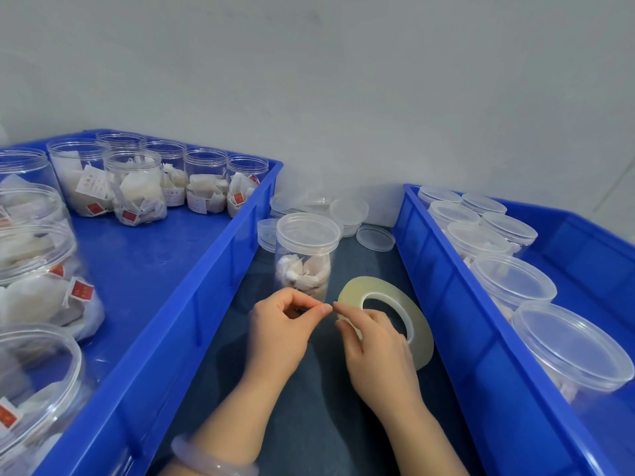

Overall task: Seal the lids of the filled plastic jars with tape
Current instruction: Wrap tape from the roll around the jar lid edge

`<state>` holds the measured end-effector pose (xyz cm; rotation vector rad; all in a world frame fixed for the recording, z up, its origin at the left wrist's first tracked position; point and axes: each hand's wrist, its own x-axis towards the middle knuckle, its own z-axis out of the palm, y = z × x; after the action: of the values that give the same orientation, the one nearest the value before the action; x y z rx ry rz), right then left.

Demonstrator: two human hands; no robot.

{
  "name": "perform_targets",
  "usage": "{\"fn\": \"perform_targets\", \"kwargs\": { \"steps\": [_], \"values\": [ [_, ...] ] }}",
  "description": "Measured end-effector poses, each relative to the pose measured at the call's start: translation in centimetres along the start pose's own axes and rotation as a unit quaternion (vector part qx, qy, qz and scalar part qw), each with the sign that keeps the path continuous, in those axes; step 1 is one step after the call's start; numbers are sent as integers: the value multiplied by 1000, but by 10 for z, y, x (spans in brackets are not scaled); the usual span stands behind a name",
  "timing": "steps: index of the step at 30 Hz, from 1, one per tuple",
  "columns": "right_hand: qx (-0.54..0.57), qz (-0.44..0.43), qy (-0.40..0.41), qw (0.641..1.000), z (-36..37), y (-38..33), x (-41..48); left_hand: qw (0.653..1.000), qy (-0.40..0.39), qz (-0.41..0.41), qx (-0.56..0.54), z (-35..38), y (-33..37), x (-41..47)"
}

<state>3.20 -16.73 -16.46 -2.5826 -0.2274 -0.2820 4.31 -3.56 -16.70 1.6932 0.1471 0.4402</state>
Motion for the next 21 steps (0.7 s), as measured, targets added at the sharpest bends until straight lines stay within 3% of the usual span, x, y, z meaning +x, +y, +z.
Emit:
{"fn": "perform_targets", "kwargs": {
  "steps": [7, 11, 17, 21],
  "values": [
    [-110, -26, -86, 990, -4, 1, 9, 999, -33, 14, -22, 1, 0, -2],
    [-95, -20, -159, 982, -12, 3, 19, 999, -25, 23, -29, 2, 0, -2],
    [42, -9, -42, 998, -3, 7, 13, 998, 6, 3, -61, 2, 1, 1],
    [144, 3, 41, 989, -3, 5, 15, 995, 14, 8, -99, 1, 2, 1]
  ]
}}
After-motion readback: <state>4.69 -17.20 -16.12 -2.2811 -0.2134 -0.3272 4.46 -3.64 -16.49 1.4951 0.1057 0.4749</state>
